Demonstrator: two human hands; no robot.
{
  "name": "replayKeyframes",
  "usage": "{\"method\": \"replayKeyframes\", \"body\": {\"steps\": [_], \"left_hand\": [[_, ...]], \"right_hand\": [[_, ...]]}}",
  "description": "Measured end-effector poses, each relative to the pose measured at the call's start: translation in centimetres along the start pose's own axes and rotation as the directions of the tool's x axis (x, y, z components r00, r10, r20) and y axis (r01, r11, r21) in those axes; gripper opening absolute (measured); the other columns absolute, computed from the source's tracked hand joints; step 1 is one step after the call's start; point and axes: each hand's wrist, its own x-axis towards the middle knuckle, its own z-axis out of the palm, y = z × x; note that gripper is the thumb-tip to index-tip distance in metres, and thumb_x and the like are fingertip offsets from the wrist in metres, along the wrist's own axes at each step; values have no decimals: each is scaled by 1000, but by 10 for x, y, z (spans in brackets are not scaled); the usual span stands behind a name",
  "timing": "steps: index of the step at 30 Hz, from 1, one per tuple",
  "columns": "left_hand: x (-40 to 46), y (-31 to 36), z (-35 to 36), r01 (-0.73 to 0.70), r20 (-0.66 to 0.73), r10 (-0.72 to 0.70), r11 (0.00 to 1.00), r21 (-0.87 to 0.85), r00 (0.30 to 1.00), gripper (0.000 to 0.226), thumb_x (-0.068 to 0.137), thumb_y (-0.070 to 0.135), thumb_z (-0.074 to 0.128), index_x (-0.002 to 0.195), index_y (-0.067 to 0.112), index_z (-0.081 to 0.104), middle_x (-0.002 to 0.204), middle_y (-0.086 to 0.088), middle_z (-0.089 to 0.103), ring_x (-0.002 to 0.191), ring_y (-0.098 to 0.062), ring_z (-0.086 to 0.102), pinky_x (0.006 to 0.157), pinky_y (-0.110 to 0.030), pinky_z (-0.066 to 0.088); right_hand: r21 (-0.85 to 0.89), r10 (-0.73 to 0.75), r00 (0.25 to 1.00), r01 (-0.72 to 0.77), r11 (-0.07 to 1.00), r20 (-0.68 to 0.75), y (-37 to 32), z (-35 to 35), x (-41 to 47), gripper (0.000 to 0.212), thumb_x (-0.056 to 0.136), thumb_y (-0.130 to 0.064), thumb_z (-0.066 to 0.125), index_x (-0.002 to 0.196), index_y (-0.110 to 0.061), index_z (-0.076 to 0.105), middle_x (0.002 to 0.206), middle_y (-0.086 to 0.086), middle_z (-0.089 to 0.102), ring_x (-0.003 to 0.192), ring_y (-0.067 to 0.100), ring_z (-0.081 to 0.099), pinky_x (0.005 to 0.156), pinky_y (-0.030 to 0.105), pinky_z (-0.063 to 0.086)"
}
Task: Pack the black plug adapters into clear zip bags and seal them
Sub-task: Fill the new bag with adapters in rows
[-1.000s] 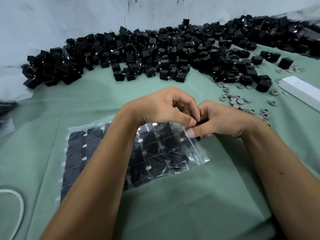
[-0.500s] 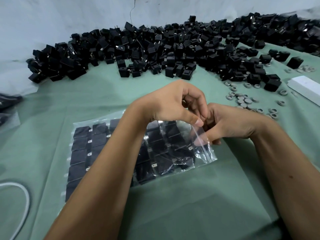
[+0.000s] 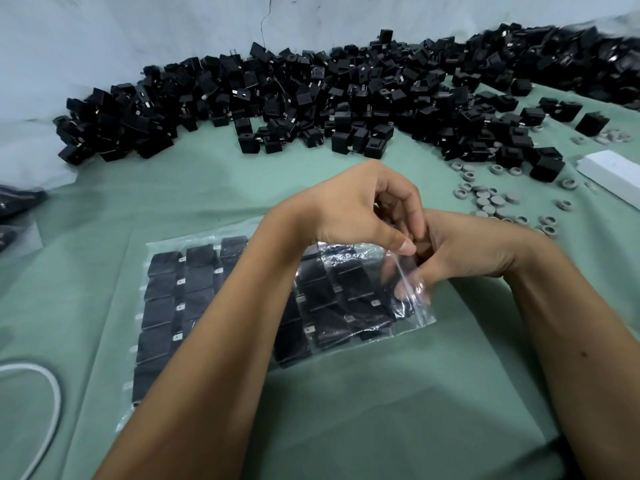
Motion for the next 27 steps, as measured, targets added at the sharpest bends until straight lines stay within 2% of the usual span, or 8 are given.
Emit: {"method": "replayKeyframes", "body": {"steps": [5,10,15,18,21,23,25,27], "left_hand": [[0,0,0,2,10,-2,1000,0,1000,19,79,-4,83,95,-5,73,89,-22,74,86,-40,70,89,-55,56],[0,-1,1,16,15,-16,1000,-2,1000,18,79,-3,83,95,-4,73,90,-21,74,86,-37,72,90,-55,56],[1,-2,2,34,17,-34,999,3,999,17,79,-2,84,93,-1,74,88,-17,75,79,-21,69,88,-49,58],[1,-2,2,49,9,-49,999,7,999,18,78,0,85,92,1,75,87,-15,75,79,-21,70,87,-44,59],[0,-3,3,54,4,-54,998,15,999,19,77,0,86,92,0,75,87,-15,75,79,-21,70,84,-37,58],[0,-4,4,59,-16,-58,998,25,998,18,77,0,86,92,-1,75,87,-16,74,81,-25,71,85,-40,59],[1,-5,4,68,-34,-67,997,44,997,18,78,1,86,92,0,75,87,-17,74,84,-30,71,88,-46,58],[1,-5,5,84,-45,-81,994,70,996,16,78,5,86,91,3,76,87,-14,74,86,-28,71,90,-47,56]], "right_hand": [[-46,10,1000,-10,999,-18,-2,1,2,20,75,-18,88,87,-9,75,79,14,73,57,10,62,44,19,44],[-64,17,1000,-17,998,1,0,0,3,20,76,-20,89,84,-11,74,75,9,73,59,14,64,44,19,43],[-119,49,999,-50,992,-15,5,-3,4,36,74,-27,92,82,-1,69,64,24,64,51,18,57,43,18,42],[-57,37,999,-36,998,16,3,-11,-4,17,80,-17,88,82,-12,72,67,14,68,54,15,60,47,20,46],[53,18,963,-4,999,-268,8,-23,-2,15,88,5,73,88,-9,72,68,6,68,52,8,59,48,23,44],[18,41,789,-39,999,-614,13,-34,16,7,92,2,71,91,-5,69,67,6,67,52,9,57,52,29,44],[-193,-32,610,-200,961,-792,15,-47,44,6,94,-9,71,99,-9,71,85,6,71,69,13,62,69,33,50],[-473,-135,626,-413,778,-768,16,-62,73,27,97,-15,66,124,-15,67,122,9,65,105,25,60,94,37,48]]}}
